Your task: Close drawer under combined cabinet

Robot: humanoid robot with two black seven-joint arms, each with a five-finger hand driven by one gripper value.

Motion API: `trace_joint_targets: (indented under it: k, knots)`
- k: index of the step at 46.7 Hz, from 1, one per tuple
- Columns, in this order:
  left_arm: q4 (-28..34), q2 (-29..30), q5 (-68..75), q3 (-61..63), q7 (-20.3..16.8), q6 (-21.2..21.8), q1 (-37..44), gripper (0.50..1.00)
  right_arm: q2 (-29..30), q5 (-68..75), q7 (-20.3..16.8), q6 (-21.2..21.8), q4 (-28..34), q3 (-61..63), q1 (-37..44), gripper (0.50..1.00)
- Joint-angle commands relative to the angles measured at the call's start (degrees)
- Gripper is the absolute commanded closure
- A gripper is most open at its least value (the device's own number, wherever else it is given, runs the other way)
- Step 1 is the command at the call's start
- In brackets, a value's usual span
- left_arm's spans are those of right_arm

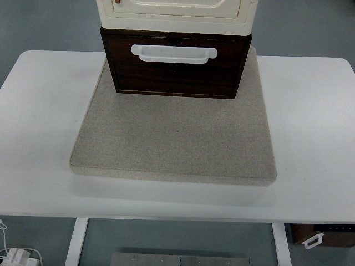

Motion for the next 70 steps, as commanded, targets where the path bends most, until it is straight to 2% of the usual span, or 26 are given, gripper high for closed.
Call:
trace_joint_targets:
  k: [1,14,24,31,42,49,55,70]
  knots:
    - [1.9,0.2,-1.2,-0.1,0.0,2.8,0.0,0.500,0.0,0.0,0.0,0.0,0.0,0.0,0.0,0.548]
    - [9.0,0.0,-2.1,0.7,1.2,11.1,-0.2,0.500,0.0,0.0,0.0,0.0,0.0,0.0,0.0,0.548]
    - [14.6,-0.3,-5.8,1.5,4.7,14.5,0.0,0.500,0.0,0.0,0.0,0.0,0.0,0.0,0.0,0.548]
    - [19.7,-0.4,-6.3,1.7,7.9,14.8,0.0,0.500,0.0,0.0,0.0,0.0,0.0,0.0,0.0,0.548]
    - [26.2,-1.1,-7.3,1.9,11.3,13.7,1.4,0.500,0.0,0.0,0.0,0.0,0.0,0.0,0.0,0.548]
    - [31.3,-1.7,-9.1,2.0,11.5,9.6,1.5,0.500,0.0,0.0,0.0,0.0,0.0,0.0,0.0,0.548]
    - [36.0,-4.7,-9.3,1.9,11.4,6.6,2.3,0.500,0.0,0.0,0.0,0.0,0.0,-0.1,0.0,0.548]
    - [38.0,-8.3,-12.3,1.8,10.5,1.8,7.5,0.500,0.0,0.0,0.0,0.0,0.0,-0.1,0.0,0.548]
